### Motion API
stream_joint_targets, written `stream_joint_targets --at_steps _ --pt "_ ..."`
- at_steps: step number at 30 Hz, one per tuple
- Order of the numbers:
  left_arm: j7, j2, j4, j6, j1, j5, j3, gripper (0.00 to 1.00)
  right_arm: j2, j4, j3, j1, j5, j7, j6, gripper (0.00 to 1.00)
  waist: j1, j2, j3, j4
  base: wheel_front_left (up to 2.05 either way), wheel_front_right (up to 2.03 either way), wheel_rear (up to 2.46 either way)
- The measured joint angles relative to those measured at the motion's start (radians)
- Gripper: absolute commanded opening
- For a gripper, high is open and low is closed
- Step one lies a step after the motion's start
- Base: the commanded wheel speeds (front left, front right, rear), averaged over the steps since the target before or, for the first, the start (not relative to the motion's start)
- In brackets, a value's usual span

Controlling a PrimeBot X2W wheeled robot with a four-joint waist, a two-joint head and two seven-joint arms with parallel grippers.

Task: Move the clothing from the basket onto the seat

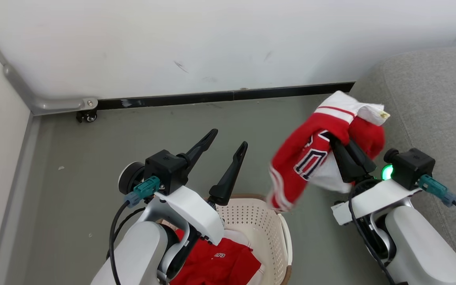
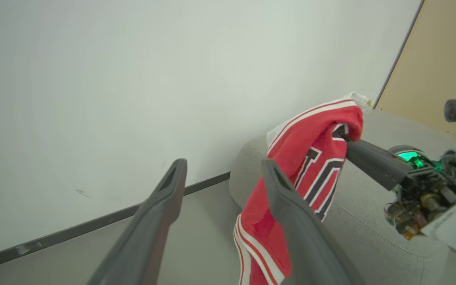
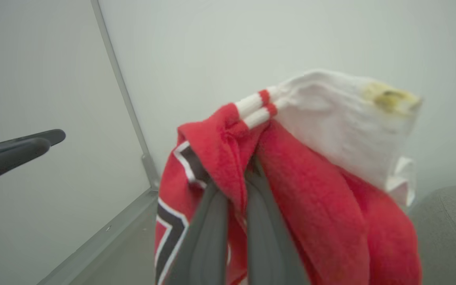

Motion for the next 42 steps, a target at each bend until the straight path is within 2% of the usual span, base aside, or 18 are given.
stream_joint_targets --at_steps 16,24,42 --pt "-0.053 0.030 0.010 -0.001 0.042 0.037 -0.036 1.00 -0.017 -0.071 -0.103 0.074 -0.033 0.000 0.000 0.00 0.0000 0.0000 -0.022 -0.047 0.00 0.00 0.00" --pt "-0.078 0.027 0.010 -0.002 0.051 0.038 -0.067 1.00 -0.024 -0.096 -0.164 0.116 -0.041 0.000 0.000 0.00 0.0000 0.0000 -0.032 -0.077 0.00 0.00 0.00" --pt "-0.114 0.032 0.023 -0.006 0.083 0.026 -0.127 1.00 -0.022 -0.160 -0.278 0.196 -0.061 0.000 0.000 0.00 0.0000 0.0000 -0.053 -0.173 0.00 0.00 0.00"
